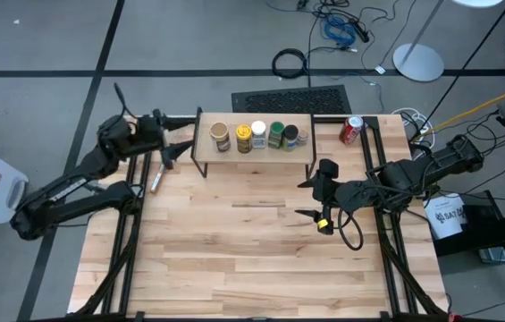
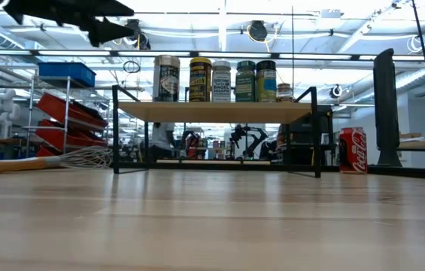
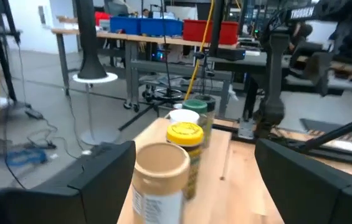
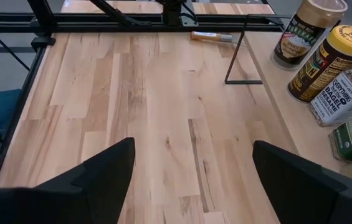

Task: Shelf spices
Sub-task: Return to Home Position

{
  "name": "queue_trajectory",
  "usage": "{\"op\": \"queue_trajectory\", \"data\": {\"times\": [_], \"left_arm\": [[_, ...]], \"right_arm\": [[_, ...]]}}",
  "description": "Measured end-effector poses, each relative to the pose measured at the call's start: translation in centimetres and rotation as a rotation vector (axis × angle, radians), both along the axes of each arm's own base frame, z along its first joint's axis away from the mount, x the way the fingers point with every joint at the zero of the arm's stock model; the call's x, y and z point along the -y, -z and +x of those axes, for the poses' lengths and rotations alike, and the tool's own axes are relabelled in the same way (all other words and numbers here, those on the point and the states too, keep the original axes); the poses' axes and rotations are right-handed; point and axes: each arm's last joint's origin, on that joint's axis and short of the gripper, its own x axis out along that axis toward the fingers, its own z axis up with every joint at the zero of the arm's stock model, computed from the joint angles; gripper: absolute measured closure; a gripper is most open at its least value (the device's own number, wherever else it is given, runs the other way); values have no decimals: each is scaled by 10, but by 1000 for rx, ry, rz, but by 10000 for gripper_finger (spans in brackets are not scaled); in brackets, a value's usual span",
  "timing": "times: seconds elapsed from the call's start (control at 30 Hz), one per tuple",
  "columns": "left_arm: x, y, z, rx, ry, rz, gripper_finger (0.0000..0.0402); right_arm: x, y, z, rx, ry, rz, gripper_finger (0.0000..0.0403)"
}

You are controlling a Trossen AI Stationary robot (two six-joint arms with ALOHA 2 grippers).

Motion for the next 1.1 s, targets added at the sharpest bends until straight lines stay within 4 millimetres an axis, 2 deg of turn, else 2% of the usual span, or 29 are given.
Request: {"op": "queue_trajectory", "data": {"times": [0.27, 0.43, 0.53, 0.67, 0.87, 1.0, 1.1], "left_arm": [[25, 0, -11, -1, 131, -102, 67], [43, 0, -16, 4, 242, -118, 104], [54, -4, -17, 29, 328, -99, 143], [63, -3, -15, 28, 329, -81, 205], [75, 16, 0, -58, 333, -76, 283], [86, 27, 12, -108, 356, -73, 321], [97, 36, 18, -117, 396, -44, 350]], "right_arm": [[0, 0, 0, -1, -1, -1, 90], [-8, 0, -3, -6, -44, -15, 111], [-13, 1, -6, -8, -71, -17, 150], [-19, 1, -8, -12, -89, -12, 222], [-24, 2, -11, -10, -104, -17, 330], [-29, 16, -12, -46, -120, -31, 388], [-33, 32, -13, -60, -110, -49, 398]]}}
